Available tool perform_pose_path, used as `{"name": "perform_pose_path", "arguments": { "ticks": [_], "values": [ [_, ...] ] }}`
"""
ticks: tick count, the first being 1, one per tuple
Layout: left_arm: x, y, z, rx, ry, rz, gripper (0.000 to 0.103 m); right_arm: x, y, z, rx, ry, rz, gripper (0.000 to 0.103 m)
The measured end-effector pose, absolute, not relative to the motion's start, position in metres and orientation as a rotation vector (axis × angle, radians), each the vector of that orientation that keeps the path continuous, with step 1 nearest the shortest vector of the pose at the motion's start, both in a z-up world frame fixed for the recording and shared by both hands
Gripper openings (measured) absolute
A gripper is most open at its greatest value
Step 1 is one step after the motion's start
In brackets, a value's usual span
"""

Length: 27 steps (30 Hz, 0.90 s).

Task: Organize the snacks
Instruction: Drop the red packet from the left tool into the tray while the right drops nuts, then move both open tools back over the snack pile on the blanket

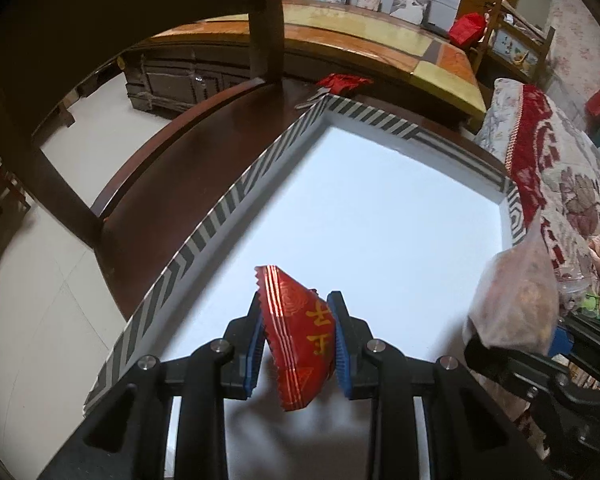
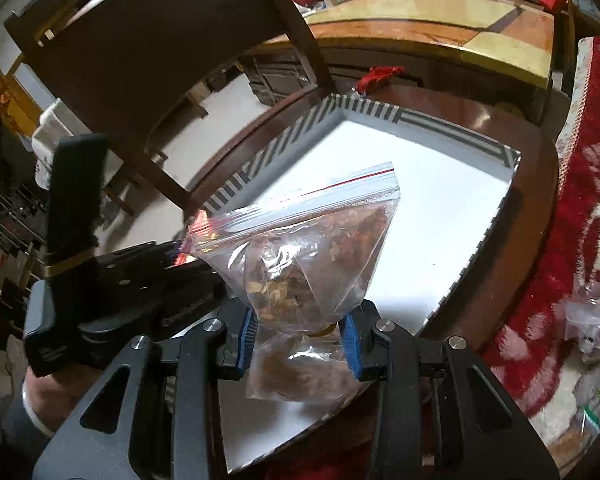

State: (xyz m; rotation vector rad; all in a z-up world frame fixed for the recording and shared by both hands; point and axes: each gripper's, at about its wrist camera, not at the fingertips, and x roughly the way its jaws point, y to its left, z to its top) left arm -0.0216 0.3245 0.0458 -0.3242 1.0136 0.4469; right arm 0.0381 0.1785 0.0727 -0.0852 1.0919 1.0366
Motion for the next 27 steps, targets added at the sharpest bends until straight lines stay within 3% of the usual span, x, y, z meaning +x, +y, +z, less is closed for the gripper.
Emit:
{"name": "perform_pose_path", "arguments": {
  "ticks": [7,9,11,12,15,27],
  "values": [
    [-0.021,0.323,0.046,-0.31,1.012,0.466,0.035,0.047,0.196,0.054,-0.131,1.14,0.976,0.035],
    [-0.022,0.324,0.046,-0.311,1.013,0.478,0.042,0.05,0.196,0.051,-0.125,1.141,0.972,0.038],
    [-0.025,0.326,0.046,-0.327,1.008,0.479,0.066,0.049,0.194,0.052,-0.111,1.146,0.985,0.041],
    [-0.026,0.327,0.046,-0.336,1.001,0.476,0.068,0.049,0.191,0.052,-0.108,1.147,0.986,0.042],
    [-0.029,0.326,0.049,-0.336,0.996,0.477,0.071,0.045,0.185,0.056,-0.111,1.121,0.976,0.05],
    [-0.045,0.291,0.073,-0.322,0.94,0.437,0.086,0.024,0.126,0.079,-0.019,1.048,0.98,0.05]
  ]
}}
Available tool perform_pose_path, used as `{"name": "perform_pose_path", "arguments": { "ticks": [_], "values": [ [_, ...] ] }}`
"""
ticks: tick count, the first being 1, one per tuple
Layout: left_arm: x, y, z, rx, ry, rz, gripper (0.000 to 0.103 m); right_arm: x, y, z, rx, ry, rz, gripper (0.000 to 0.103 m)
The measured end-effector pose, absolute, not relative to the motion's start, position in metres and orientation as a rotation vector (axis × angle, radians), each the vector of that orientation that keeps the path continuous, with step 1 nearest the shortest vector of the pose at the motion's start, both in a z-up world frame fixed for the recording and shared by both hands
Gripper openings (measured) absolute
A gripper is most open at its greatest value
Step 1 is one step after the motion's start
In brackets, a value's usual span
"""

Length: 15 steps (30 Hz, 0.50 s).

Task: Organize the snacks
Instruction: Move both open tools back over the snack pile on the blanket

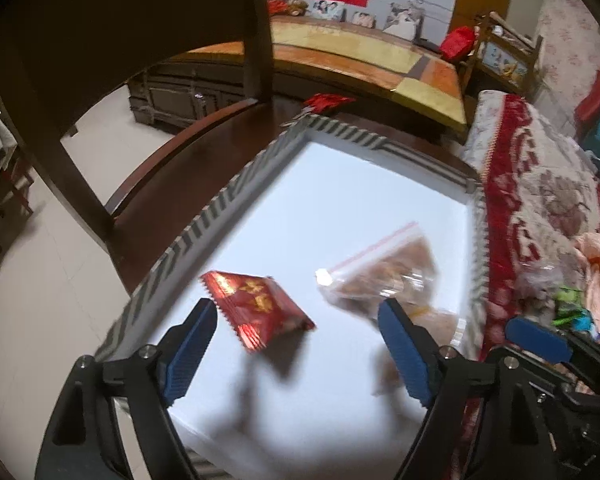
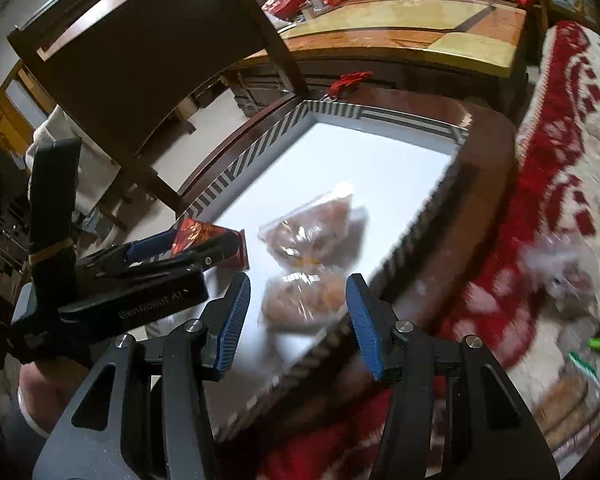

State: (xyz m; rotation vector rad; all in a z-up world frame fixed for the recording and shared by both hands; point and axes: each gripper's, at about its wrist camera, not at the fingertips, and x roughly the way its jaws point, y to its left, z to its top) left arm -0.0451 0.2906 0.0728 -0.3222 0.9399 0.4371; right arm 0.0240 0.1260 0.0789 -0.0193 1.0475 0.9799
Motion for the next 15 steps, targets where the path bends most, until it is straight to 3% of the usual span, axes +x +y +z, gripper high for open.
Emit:
{"name": "perform_pose_path", "arguments": {
  "ticks": [15],
  "values": [
    [-0.046,0.202,0.11,-0.234,0.888,0.272,0.088,0.005,-0.001,0.096,0.116,1.013,0.83,0.05]
  ]
}}
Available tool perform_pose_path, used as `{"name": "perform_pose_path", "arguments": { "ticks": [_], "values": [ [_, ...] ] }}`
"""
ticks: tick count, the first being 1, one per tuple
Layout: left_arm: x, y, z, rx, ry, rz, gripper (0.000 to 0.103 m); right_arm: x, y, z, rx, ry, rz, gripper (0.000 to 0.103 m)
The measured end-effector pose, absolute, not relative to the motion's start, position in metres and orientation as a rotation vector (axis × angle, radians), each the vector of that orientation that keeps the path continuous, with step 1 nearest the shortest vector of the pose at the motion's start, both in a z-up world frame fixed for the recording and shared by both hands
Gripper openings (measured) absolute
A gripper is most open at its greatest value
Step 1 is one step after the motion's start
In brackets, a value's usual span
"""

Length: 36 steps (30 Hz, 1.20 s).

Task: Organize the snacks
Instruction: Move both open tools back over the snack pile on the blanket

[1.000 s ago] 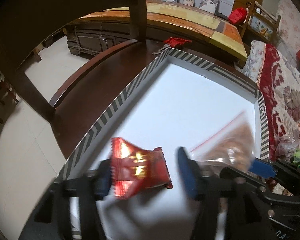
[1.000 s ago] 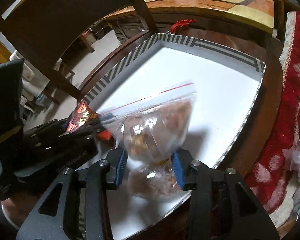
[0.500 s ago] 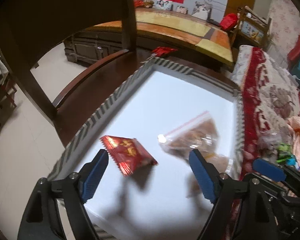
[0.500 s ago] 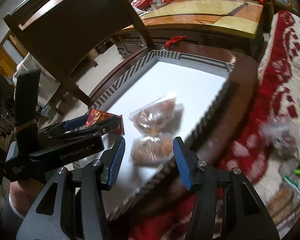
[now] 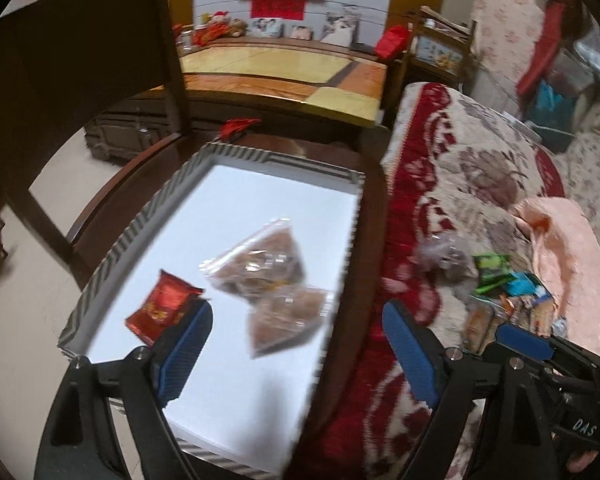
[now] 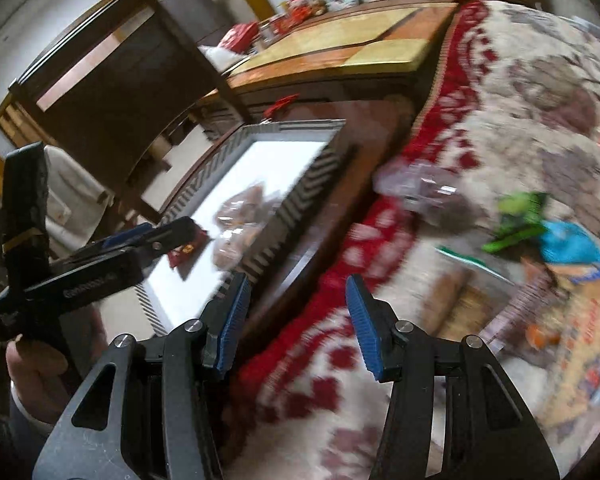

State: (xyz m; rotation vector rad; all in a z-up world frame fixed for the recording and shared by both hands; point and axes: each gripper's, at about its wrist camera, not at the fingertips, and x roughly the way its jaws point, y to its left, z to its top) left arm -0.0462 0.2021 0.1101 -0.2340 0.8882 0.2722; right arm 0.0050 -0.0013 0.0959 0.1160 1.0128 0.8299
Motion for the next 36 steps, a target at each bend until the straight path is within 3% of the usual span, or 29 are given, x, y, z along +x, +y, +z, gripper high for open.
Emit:
{"name": "perform_pose_path", "arguments": {
  "ticks": [17,22,36],
  "values": [
    [-0.021,0.131,0.097,-0.22,0.961,0.149,0.089,0.002,-0.126,0.076,0.247,1.024,0.624,0.05],
    [-0.01,0.123,0.094,-0.217,0.974,0.142,0.089,0.0,-0.131,0.071,0.228,1.028,0.623,0.058],
    [0.003,0.116,0.079,-0.202,1.017,0.129,0.089,0.005,-0.1,0.046,0.229,1.113,0.669,0.058]
  ]
}}
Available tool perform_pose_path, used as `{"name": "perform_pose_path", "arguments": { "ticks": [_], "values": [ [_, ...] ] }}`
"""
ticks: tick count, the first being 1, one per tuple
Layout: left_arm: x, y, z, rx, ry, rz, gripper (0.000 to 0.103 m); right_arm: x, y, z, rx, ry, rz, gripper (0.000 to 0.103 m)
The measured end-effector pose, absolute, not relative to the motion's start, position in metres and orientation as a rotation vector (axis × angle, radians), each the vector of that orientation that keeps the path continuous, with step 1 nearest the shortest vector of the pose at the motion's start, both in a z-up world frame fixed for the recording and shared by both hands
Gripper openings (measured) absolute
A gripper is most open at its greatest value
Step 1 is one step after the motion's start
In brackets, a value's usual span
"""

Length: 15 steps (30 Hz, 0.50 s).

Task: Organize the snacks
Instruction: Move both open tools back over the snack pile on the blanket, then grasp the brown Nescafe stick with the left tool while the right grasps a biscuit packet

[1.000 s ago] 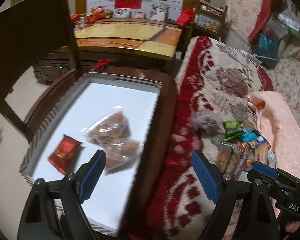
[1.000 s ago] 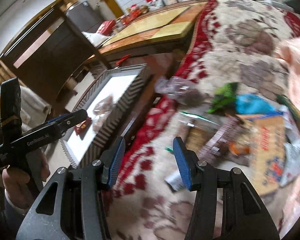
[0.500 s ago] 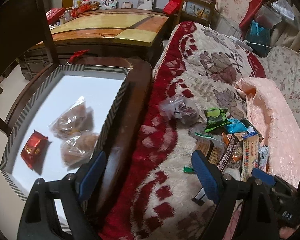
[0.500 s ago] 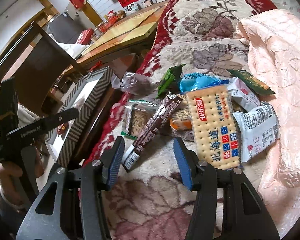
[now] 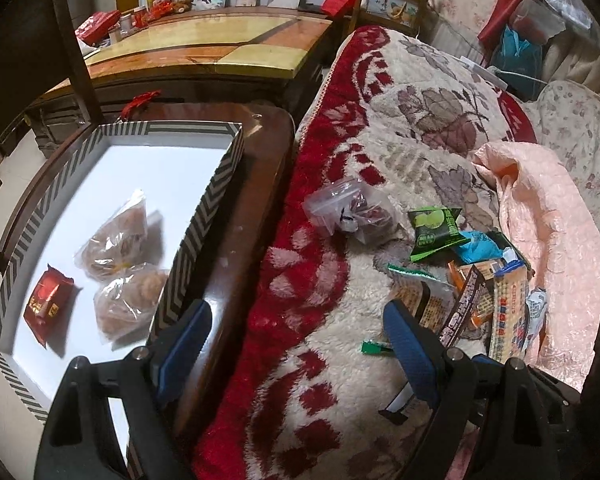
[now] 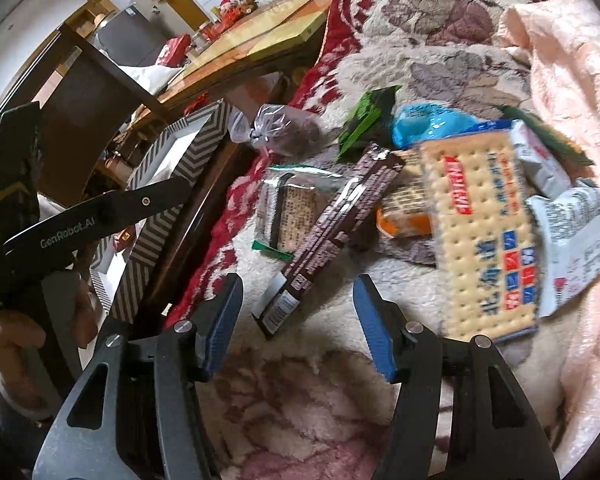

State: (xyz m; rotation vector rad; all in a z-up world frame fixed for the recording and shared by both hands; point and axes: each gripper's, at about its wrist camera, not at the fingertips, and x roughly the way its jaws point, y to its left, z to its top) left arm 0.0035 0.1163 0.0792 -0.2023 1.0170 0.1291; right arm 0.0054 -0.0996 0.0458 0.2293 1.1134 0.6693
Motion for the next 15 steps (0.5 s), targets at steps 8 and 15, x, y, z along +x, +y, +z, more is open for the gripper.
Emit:
{"name": "perform_pose_path", "arguments": {
  "ticks": [8,15],
  "values": [
    [-0.001,0.088,0.077,-0.151,1.028,-0.051,0.089,0.004,-0.113,0.045,0.221,1.119,0.658,0.058],
    [-0.007,0.038,0.067,-0.024,1.051,-0.225,0.083,-0.003,-0.153,0.048,0.18,1.117,0.592,0.058]
  ]
}}
